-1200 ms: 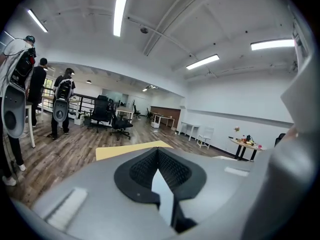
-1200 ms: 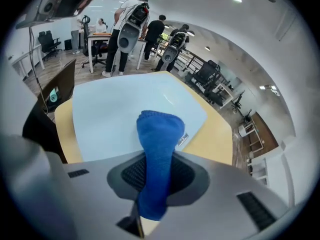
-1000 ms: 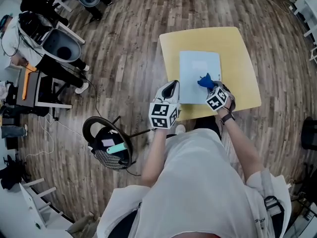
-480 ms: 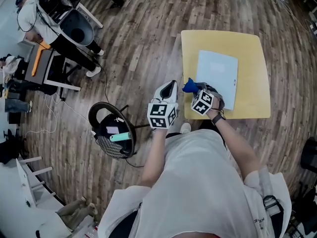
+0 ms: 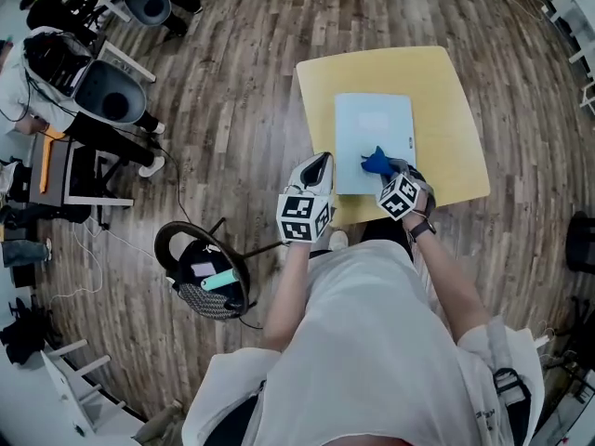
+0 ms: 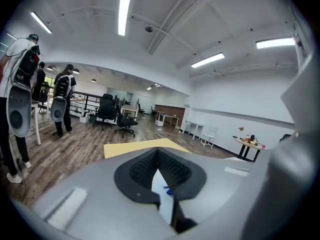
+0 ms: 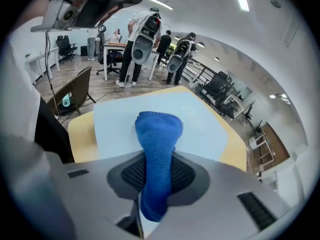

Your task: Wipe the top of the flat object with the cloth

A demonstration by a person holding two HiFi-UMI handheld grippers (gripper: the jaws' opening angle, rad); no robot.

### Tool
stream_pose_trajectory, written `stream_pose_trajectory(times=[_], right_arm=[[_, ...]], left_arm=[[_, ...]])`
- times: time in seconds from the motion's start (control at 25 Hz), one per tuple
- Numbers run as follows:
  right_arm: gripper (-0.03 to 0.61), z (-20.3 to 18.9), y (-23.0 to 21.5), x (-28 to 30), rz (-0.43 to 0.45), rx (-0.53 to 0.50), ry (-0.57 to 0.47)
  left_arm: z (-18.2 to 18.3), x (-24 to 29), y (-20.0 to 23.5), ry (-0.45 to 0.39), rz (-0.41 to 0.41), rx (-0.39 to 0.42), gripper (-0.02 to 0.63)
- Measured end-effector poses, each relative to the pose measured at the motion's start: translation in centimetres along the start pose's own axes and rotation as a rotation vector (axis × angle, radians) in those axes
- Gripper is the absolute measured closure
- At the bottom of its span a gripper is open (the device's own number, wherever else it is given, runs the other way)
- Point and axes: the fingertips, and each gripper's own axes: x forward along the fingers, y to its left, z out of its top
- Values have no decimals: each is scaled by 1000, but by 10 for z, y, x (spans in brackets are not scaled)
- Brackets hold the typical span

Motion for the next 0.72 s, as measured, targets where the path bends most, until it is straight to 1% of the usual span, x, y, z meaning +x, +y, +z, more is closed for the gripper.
stream_pose_trajectory(times=[0.16,0.28,0.4,0.56,0.64,0.72], right_arm=[[494,-55,-28,-21,-65,109,62],[494,-77,-41,-32,-85,171,89],[497,-82,-44,-34,-91,158,102],[500,-84,-45,-33,-91,149,142],[500,-76,-44,-33,-75,144,142],[500,-55,-38,-33,-50,119,110]], left_arm=[[6,19,-20,4,-58,10,611],[10,28,-32,9,-89,16,611],[13,30,-36,7,-94,17,611],[15,25,-27,-8,-61,4,611],[15,21,-19,-12,-36,-3,611],[16,14,-11,-15,-11,-7,611]])
